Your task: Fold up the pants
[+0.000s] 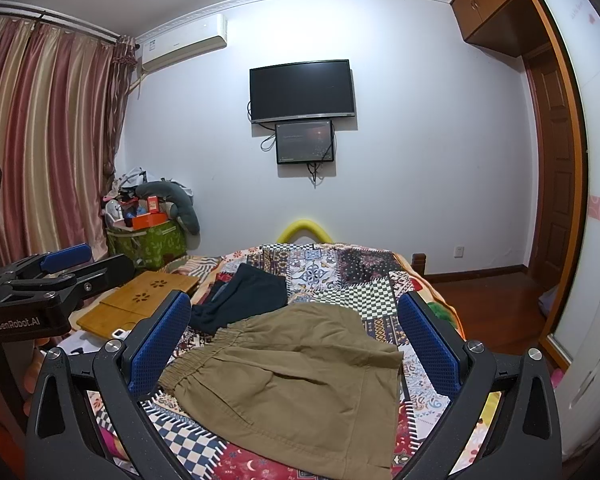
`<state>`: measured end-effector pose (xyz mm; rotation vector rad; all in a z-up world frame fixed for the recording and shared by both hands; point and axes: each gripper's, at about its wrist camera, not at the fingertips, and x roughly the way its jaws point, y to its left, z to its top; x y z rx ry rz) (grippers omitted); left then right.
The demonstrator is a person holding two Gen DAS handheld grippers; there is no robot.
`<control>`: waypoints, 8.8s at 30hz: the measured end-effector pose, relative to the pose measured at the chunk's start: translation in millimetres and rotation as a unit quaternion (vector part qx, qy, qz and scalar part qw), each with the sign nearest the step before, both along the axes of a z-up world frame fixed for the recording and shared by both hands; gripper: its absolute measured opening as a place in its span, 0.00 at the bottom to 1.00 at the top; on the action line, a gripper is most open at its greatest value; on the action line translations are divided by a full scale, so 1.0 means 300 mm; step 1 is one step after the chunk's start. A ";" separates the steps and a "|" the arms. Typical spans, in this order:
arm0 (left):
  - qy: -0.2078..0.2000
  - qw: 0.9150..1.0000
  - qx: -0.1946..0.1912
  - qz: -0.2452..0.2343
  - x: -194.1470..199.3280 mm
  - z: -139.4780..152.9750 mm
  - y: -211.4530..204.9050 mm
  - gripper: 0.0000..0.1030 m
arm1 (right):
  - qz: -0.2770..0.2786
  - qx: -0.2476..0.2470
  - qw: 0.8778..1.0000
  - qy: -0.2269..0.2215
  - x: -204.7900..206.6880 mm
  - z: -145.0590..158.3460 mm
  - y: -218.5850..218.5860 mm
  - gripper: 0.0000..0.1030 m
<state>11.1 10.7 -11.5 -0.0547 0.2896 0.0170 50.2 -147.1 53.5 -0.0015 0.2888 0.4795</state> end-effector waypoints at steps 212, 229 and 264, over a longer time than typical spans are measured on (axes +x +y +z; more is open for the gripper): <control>0.425 0.900 -0.094 0.026 1.426 -0.999 0.783 0.87 | 0.058 -0.060 0.918 0.388 1.544 -0.846 0.219 0.47; 0.397 0.917 -0.040 0.011 1.430 -0.910 0.703 0.18 | 0.061 -0.093 0.930 0.350 1.501 -0.824 0.289 0.06; 0.261 0.963 0.067 0.024 1.035 -0.361 0.493 0.12 | 0.056 -0.044 0.982 0.177 1.087 -0.215 0.092 0.06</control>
